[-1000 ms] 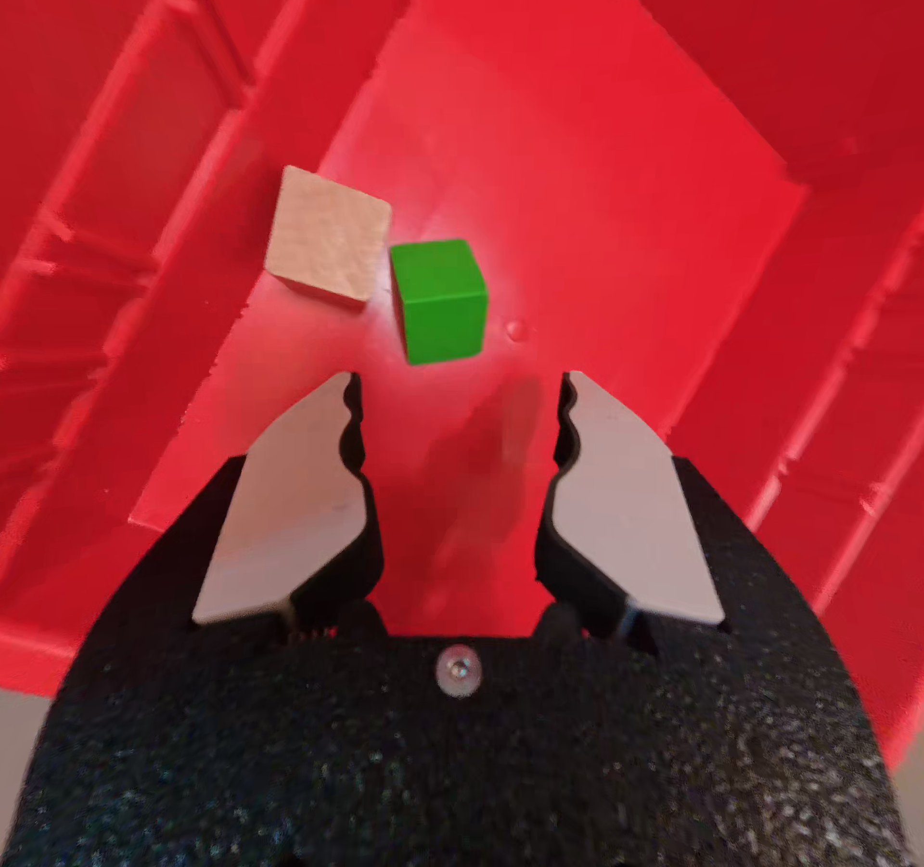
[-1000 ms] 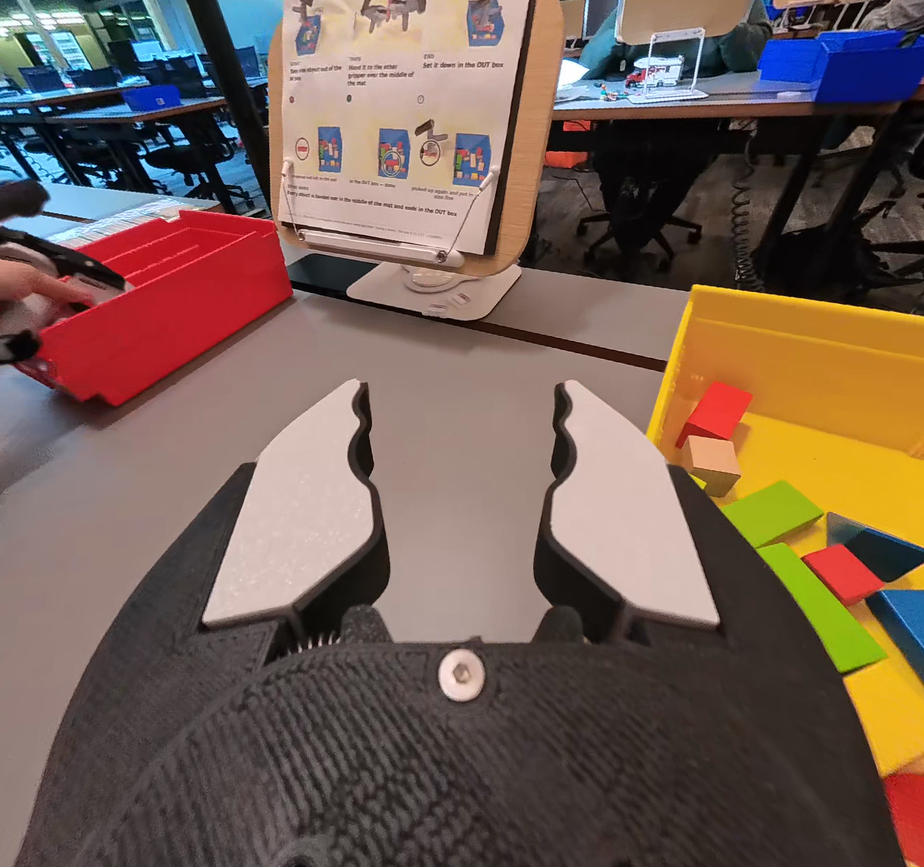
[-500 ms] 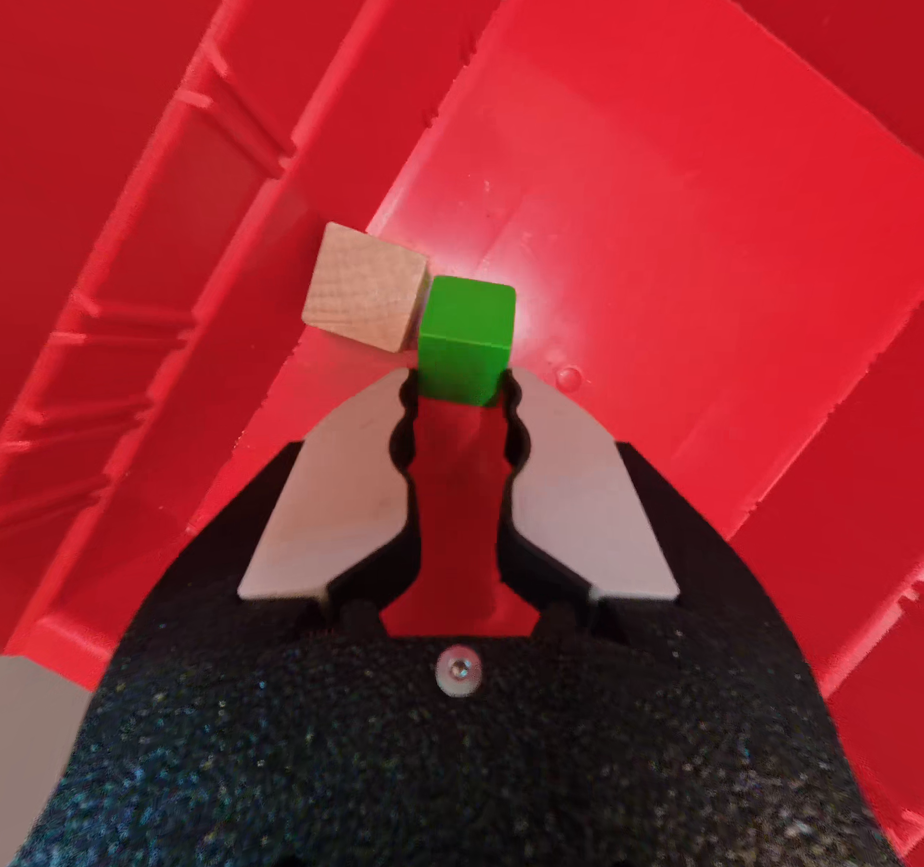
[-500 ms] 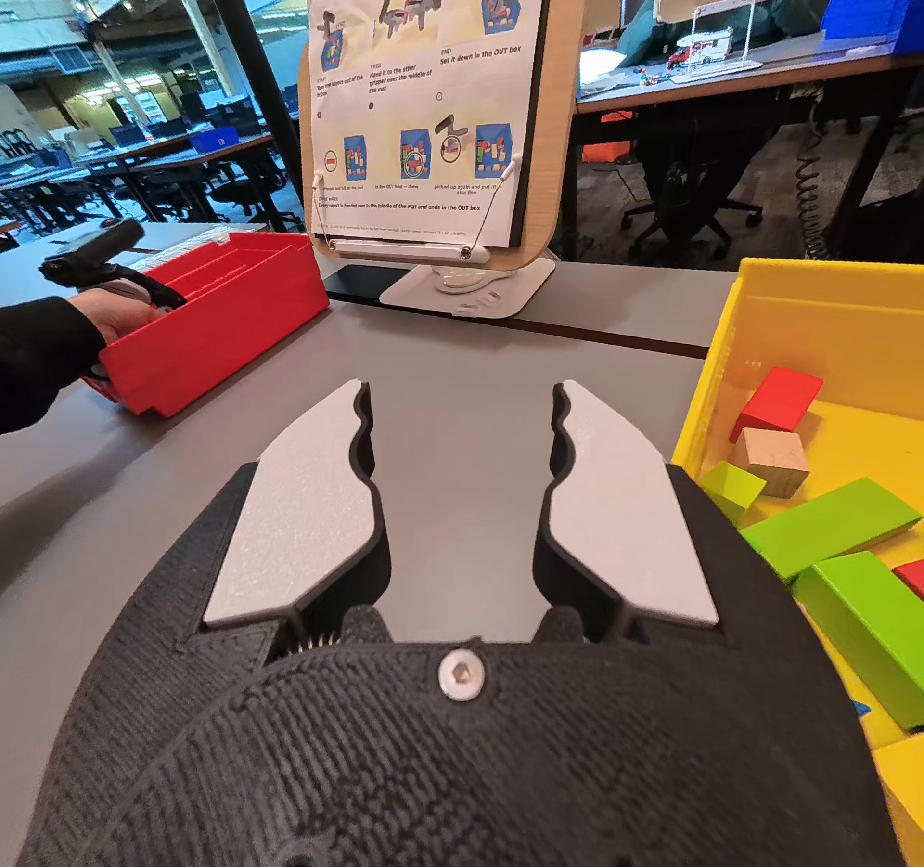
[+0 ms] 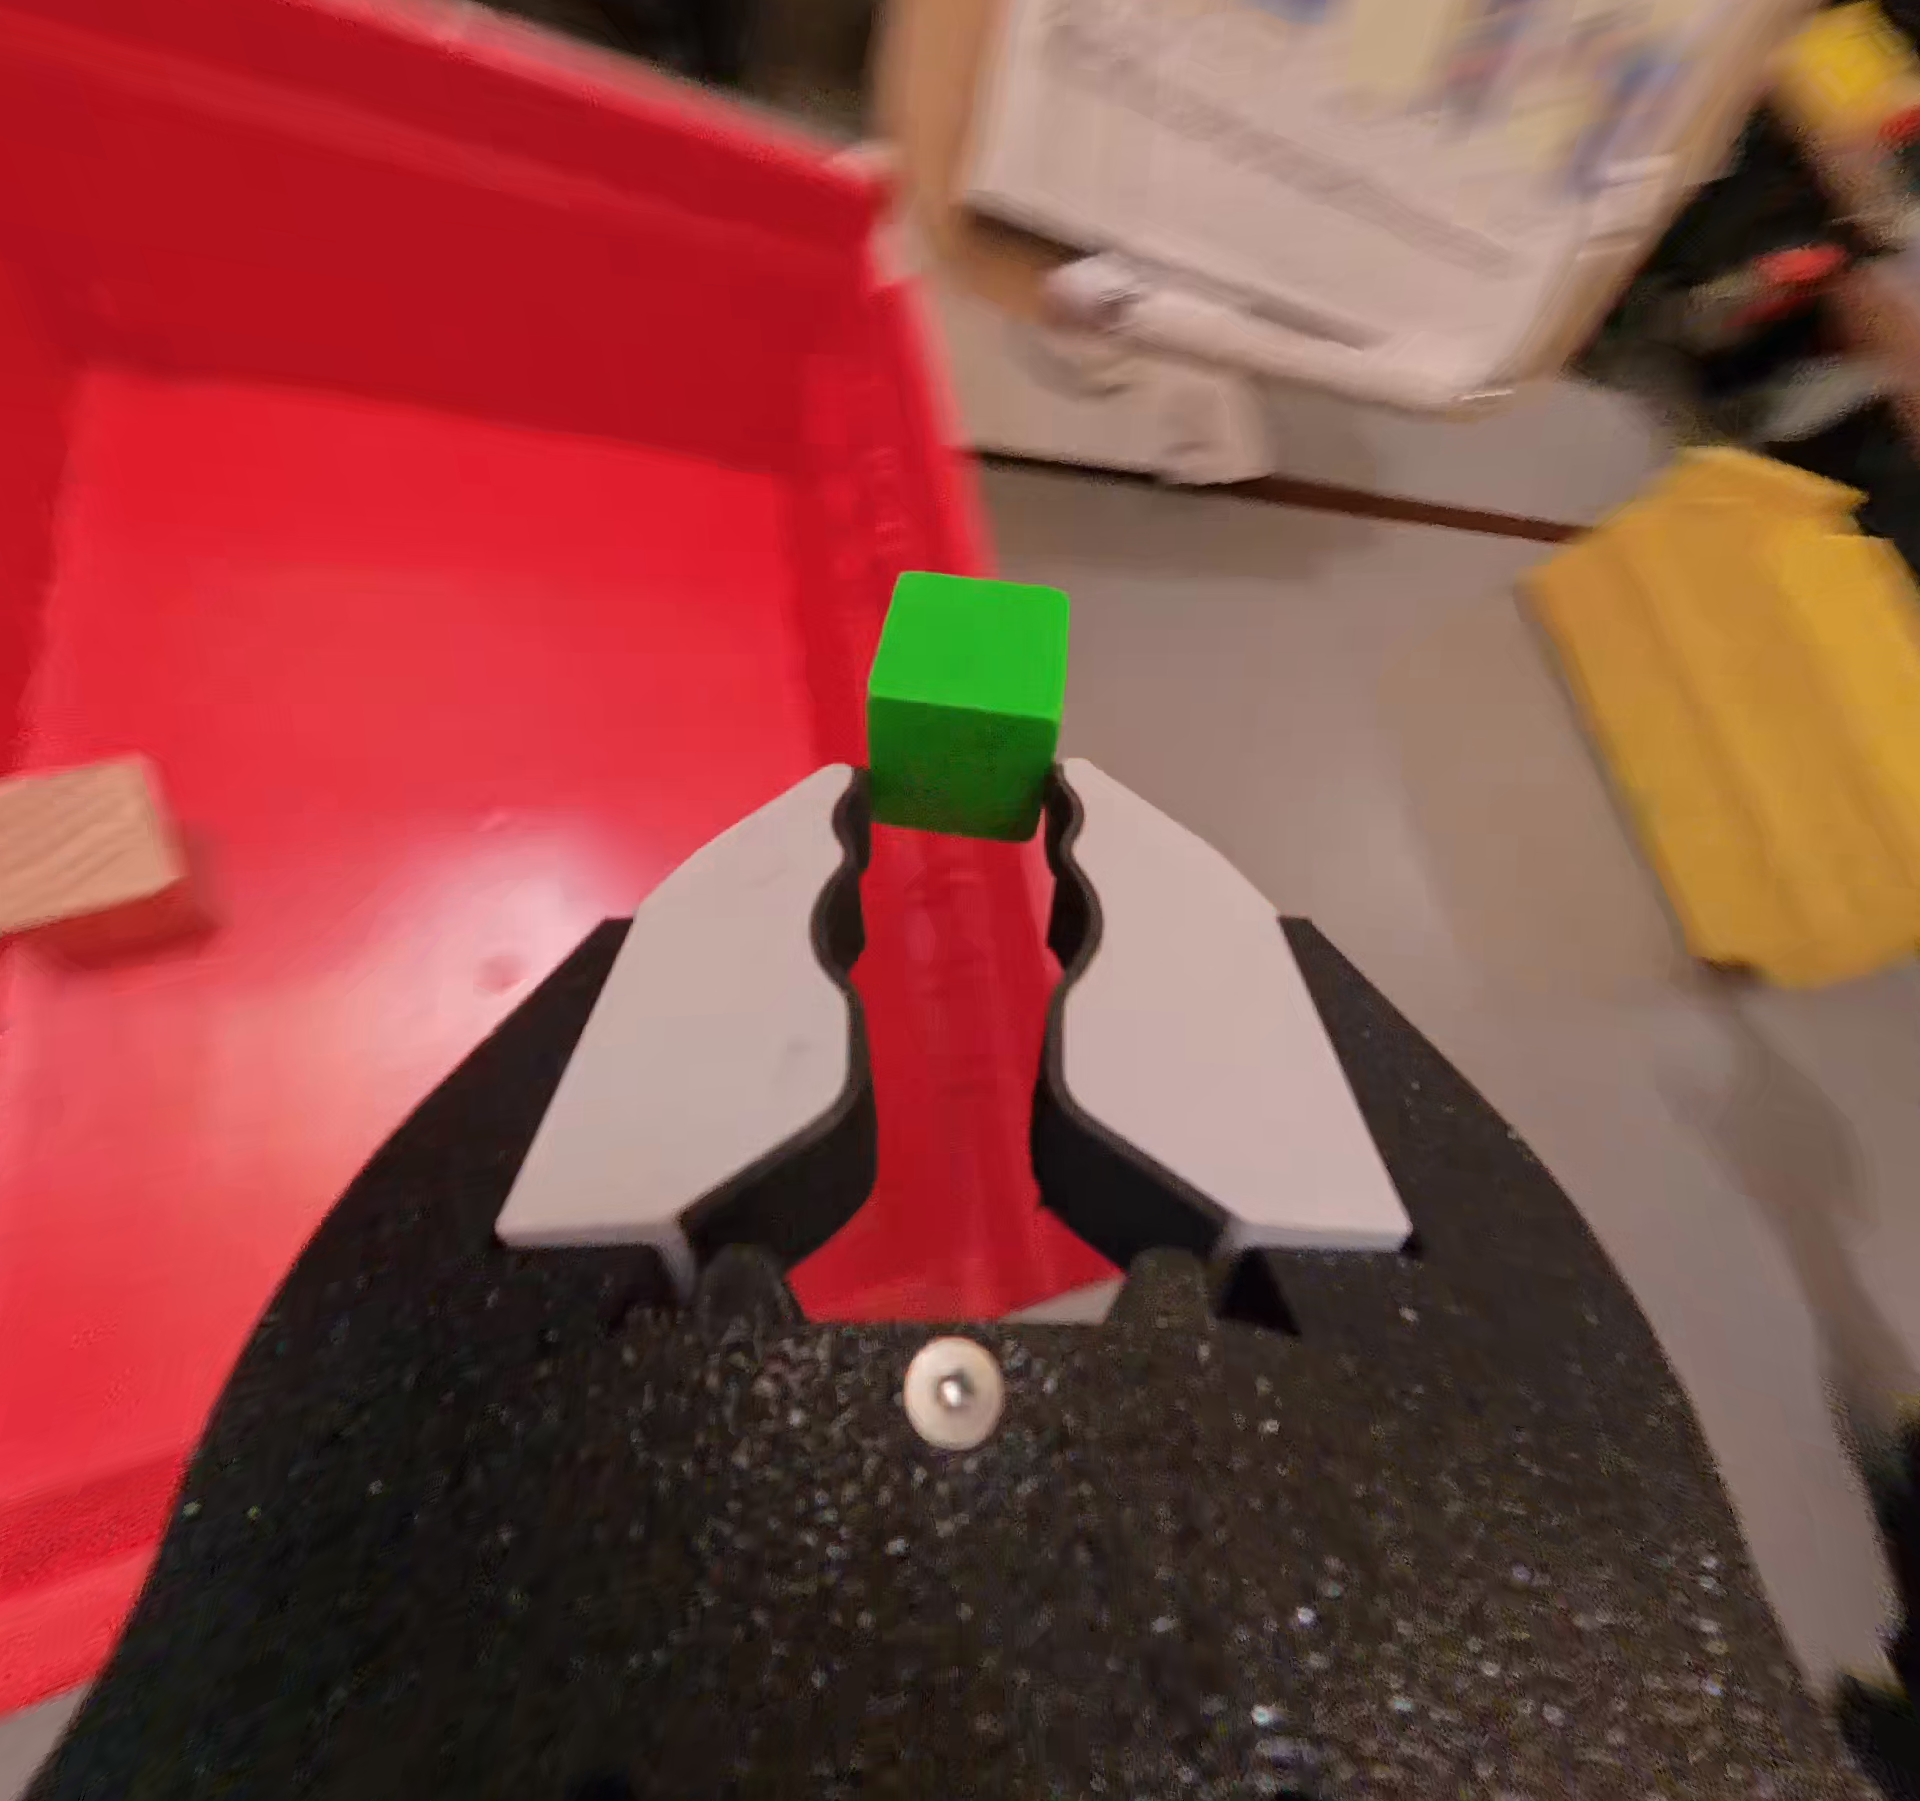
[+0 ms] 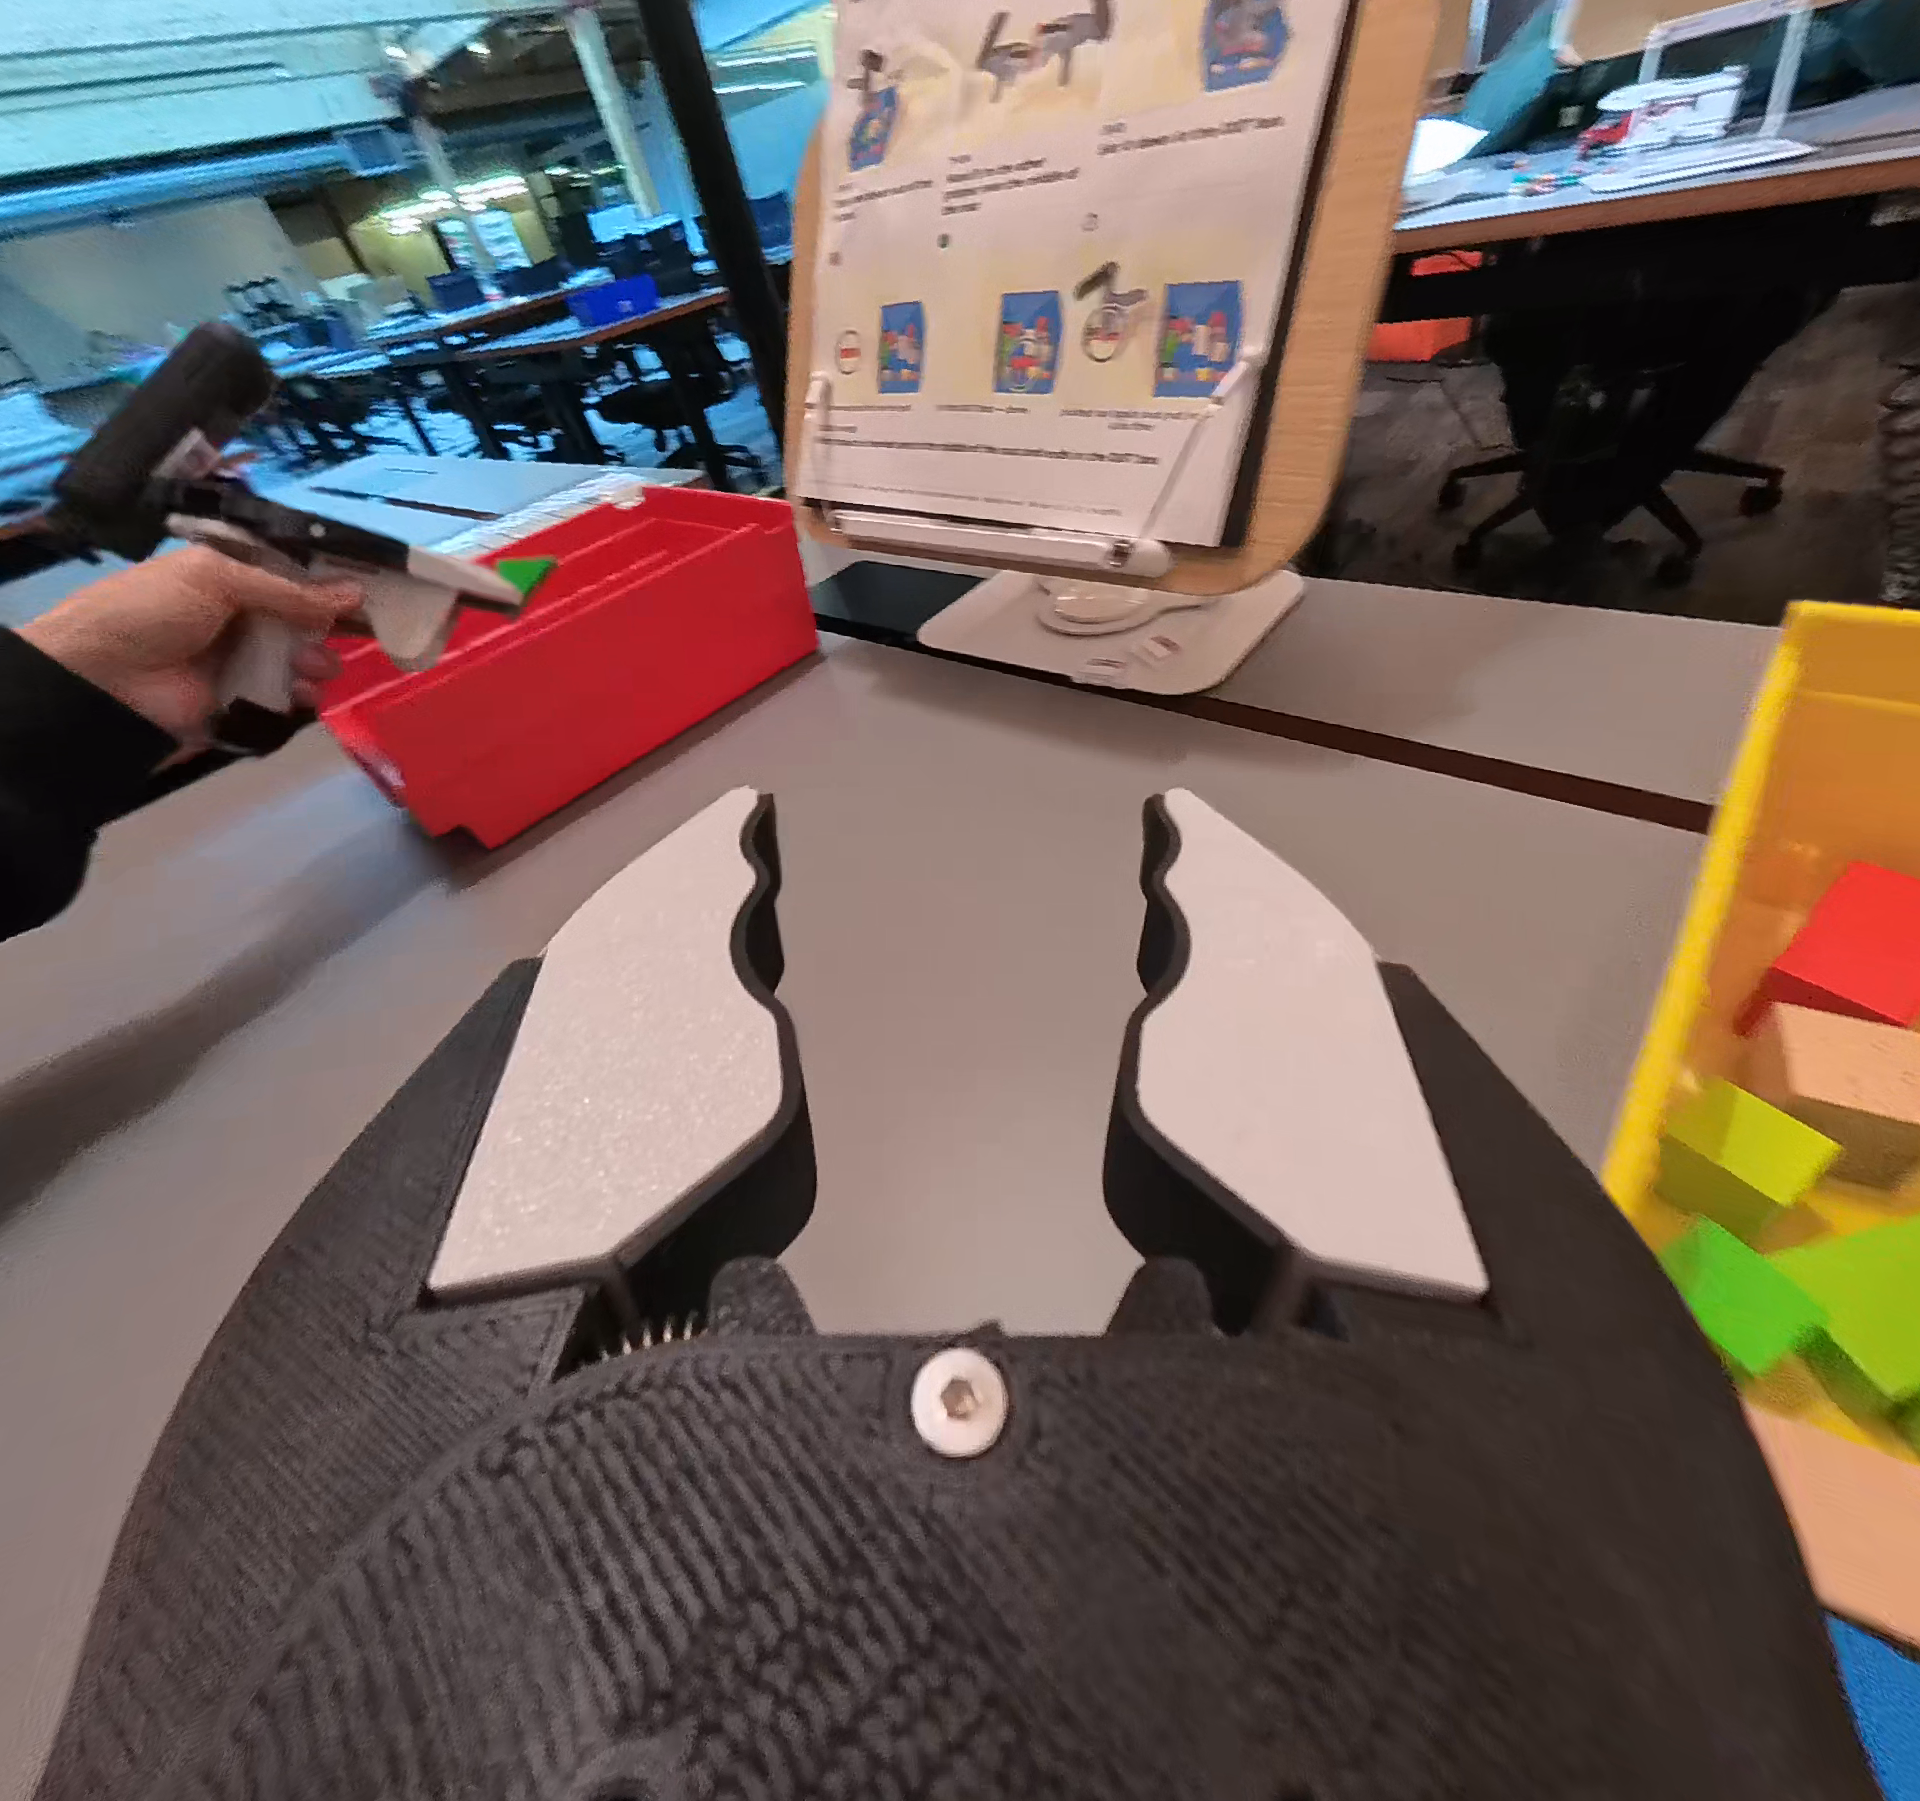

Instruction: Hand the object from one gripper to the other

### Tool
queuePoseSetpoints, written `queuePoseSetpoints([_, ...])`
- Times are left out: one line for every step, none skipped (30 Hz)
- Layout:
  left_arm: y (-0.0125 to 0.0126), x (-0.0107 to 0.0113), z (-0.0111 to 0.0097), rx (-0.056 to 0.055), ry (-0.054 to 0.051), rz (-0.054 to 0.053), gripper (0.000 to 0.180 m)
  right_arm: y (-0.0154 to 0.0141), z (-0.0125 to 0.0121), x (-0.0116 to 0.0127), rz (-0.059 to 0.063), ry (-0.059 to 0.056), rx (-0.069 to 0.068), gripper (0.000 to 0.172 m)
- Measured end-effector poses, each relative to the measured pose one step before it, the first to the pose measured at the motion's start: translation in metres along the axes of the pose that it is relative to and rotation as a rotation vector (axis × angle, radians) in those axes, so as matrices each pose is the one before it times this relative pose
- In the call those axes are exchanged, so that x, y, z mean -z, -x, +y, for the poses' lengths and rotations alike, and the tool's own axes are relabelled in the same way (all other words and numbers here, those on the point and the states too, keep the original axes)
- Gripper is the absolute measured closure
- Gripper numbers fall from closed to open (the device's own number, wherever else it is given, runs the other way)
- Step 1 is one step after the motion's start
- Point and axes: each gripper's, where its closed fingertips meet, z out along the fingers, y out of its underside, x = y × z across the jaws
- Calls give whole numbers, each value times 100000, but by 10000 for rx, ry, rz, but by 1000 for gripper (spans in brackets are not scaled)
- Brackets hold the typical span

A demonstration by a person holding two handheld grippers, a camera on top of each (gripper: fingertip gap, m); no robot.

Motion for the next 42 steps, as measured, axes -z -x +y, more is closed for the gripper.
queuePoseSetpoints([-2377, 1048, -654, -360, -480, 965, 149, 826, -93, -278, -385, -32, -28, 105])
queuePoseSetpoints([-2516, 800, -640, -346, -427, 928, 149, 915, -120, -316, -414, -61, -45, 105])
queuePoseSetpoints([-2619, 446, -401, -417, -249, 895, 149, 981, -172, -355, -425, -88, -58, 105])
queuePoseSetpoints([-2651, 81, -37, -465, -34, 879, 149, 1035, -225, -393, -441, -131, -17, 105])
queuePoseSetpoints([-2573, -273, 153, -416, 66, 828, 149, 1100, -283, -436, -468, -185, 14, 104])
queuePoseSetpoints([-2567, -611, 253, -385, 77, 865, 149, 1167, -320, -464, -495, -208, -3, 104])
queuePoseSetpoints([-2510, -868, 383, -371, 138, 910, 149, 1177, -347, -488, -500, -226, -26, 103])
queuePoseSetpoints([-2183, -1066, 483, -332, 199, 812, 149, 1151, -296, -514, -480, -214, -19, 103])
queuePoseSetpoints([-1881, -1172, 504, -332, 208, 712, 149, 1063, -182, -528, -433, -152, -9, 103])
queuePoseSetpoints([-1527, -1209, 423, -356, 183, 555, 149, 970, -101, -507, -393, -102, 10, 102])
queuePoseSetpoints([-1164, -1162, 335, -345, 155, 372, 149, 898, -40, -496, -359, -56, 57, 101])
queuePoseSetpoints([-991, -1068, 277, -286, 153, 328, 149, 803, -8, -439, -312, -17, 75, 101])
queuePoseSetpoints([-951, -969, 203, -232, 126, 365, 149, 725, -37, -366, -287, -31, 87, 101])
queuePoseSetpoints([-797, -872, 70, -164, 44, 322, 149, 658, -136, -290, -267, -87, 107, 101])
queuePoseSetpoints([-646, -768, 13, -93, 12, 271, 149, 565, -191, -212, -233, -123, 105, 103])
queuePoseSetpoints([-573, -656, 86, -71, 57, 266, 149, 507, -215, -133, -237, -141, 92, 105])
queuePoseSetpoints([-438, -568, 95, -67, 68, 190, 149, 437, -208, -96, -215, -128, 51, 106])
queuePoseSetpoints([-279, -474, 104, -45, 75, 96, 149, 398, -58, -89, -228, -53, 47, 108])
queuePoseSetpoints([-256, -379, 144, -53, 100, 93, 149, 266, 118, -84, -171, 47, 37, 110])
queuePoseSetpoints([-219, -288, 115, -57, 66, 80, 149, 154, 191, -66, -109, 88, 49, 112])
queuePoseSetpoints([-139, -203, 10, -12, -8, 31, 149, 205, 178, -62, -150, 72, 90, 115])
queuePoseSetpoints([-143, -159, 29, 5, -7, 63, 149, 291, 122, -65, -199, 39, 81, 121])
queuePoseSetpoints([-82, -128, 75, -22, 23, 17, 149, 247, 74, -56, -159, 24, 38, 128])
queuePoseSetpoints([-25, -111, 78, -39, 17, -38, 149, 228, 60, -54, -139, 16, 27, 136])
queuePoseSetpoints([-100, -112, 73, -46, 23, -4, 149, 29, 32, -53, 11, -10, 26, 138])
queuePoseSetpoints([-69, -76, 51, -67, 23, -28, 149, 87, 16, 21, -54, -17, 40, 138])
queuePoseSetpoints([98, -44, 61, -88, 34, -153, 149, 28, 92, 86, -46, 83, -140, 139])
queuePoseSetpoints([235, -52, 50, -112, 28, -255, 149, -164, 246, 152, 72, 286, -90, 139])
queuePoseSetpoints([242, -74, -51, -101, -49, -250, 149, -198, 171, 146, 150, 204, 184, 139])
queuePoseSetpoints([336, -67, -113, -36, -83, -271, 149, -226, -82, 121, 211, -2, 174, 139])
queuePoseSetpoints([389, -48, -7, 5, -16, -271, 144, -572, -276, 198, 433, -127, 65, 139])
queuePoseSetpoints([413, -18, 137, 21, 67, -258, 132, -823, -309, 415, 511, -125, 18, 139])
queuePoseSetpoints([454, 33, 265, 13, 117, -280, 124, -920, -305, 674, 477, -66, 10, 139])
queuePoseSetpoints([425, 92, 360, -29, 148, -292, 122, -1265, -392, 981, 653, -61, 49, 139])
queuePoseSetpoints([318, 139, 407, -76, 150, -231, 120, -1728, -462, 1301, 907, -57, 91, 139])
queuePoseSetpoints([183, 166, 405, -87, 131, -166, 119, -2077, -333, 1489, 1022, 61, 136, 139])
queuePoseSetpoints([264, 200, 411, -33, 125, -207, 119, -2589, -122, 1637, 1254, 190, 183, 139])
queuePoseSetpoints([358, 221, 462, 21, 145, -246, 117, -3011, -17, 1700, 1424, 153, 351, 139])
queuePoseSetpoints([236, 217, 501, 19, 160, -145, 115, -2963, 481, 1455, 1186, 388, 400, 139])
queuePoseSetpoints([79, 219, 499, 19, 151, -34, 113, -2751, 1015, 1150, 938, 702, 260, 139])
queuePoseSetpoints([108, 234, 462, 42, 121, -41, 111, -2723, 923, 959, 968, 565, 161, 139])
queuePoseSetpoints([141, 240, 409, 48, 84, -68, 111, -2487, 562, 723, 860, 239, 103, 139])
